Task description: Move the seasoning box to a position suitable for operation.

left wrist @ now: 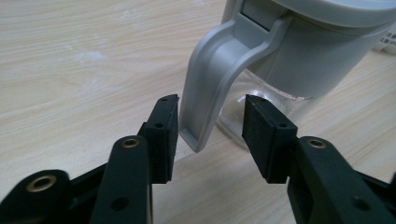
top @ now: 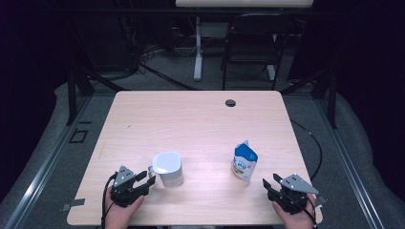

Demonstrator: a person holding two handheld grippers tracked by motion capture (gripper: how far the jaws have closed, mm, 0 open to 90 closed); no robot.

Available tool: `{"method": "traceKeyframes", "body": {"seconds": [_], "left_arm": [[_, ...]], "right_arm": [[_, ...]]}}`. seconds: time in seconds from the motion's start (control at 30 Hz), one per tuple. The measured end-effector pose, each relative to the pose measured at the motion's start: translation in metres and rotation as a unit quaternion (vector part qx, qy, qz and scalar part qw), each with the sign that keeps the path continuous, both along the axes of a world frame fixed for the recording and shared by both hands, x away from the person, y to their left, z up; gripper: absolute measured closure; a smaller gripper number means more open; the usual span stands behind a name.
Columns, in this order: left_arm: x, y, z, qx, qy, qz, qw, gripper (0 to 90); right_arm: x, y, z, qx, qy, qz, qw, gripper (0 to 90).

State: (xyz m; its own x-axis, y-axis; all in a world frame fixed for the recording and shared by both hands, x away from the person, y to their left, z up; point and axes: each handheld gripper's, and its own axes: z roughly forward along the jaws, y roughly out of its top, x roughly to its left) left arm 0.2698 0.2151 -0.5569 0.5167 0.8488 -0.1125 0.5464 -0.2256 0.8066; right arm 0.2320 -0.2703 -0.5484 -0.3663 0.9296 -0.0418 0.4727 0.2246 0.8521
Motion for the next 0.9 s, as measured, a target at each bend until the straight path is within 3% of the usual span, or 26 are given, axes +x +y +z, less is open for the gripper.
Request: {"method": "traceKeyframes", "body": {"seconds": [0.37, 0.9], "left_arm": [[0.015, -0.006, -0.001, 0.002, 0.01, 0.004, 0.9999, 60.9], [0.016, -0.008, -0.003, 0.026, -0.014, 0.001, 0.9996, 70.1]], "right_arm": [[-0.002, -0.008, -0.001, 0.017, 0.006, -0.007, 0.9998, 51.6], [-0.002, -0.008, -0.004, 0.023, 0.012, 0.001, 0.9997, 50.5]]}}
